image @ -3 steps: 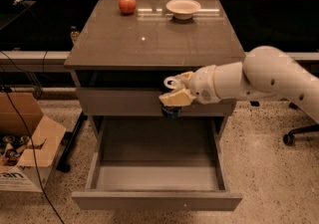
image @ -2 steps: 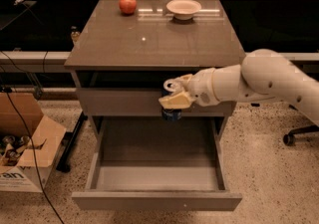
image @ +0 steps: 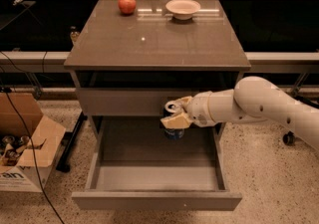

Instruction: Place pepsi can into middle drawer

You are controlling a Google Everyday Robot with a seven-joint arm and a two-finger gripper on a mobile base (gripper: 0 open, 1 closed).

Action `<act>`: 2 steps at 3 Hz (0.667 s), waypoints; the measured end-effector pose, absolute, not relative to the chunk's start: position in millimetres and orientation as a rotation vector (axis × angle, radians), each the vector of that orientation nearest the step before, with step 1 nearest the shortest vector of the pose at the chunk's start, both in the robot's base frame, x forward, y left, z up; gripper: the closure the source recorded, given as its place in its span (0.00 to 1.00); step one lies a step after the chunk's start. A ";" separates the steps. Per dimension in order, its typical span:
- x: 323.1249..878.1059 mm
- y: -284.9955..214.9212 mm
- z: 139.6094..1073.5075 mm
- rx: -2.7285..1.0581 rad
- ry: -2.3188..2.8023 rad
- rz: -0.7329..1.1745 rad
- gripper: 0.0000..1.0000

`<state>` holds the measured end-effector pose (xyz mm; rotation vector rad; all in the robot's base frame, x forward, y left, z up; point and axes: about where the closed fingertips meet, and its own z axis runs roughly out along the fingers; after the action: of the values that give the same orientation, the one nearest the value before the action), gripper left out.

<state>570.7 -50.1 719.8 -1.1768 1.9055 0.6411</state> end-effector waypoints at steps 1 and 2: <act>562.3 -65.2 672.8 -1.096 1.917 0.643 1.00; 560.1 -87.2 622.7 -0.999 1.939 0.640 1.00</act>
Offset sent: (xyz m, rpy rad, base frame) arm -0.0132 -0.0633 -0.1400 0.0956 0.0181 -0.2039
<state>560.1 -87.2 622.7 -0.9989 1.9389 0.6403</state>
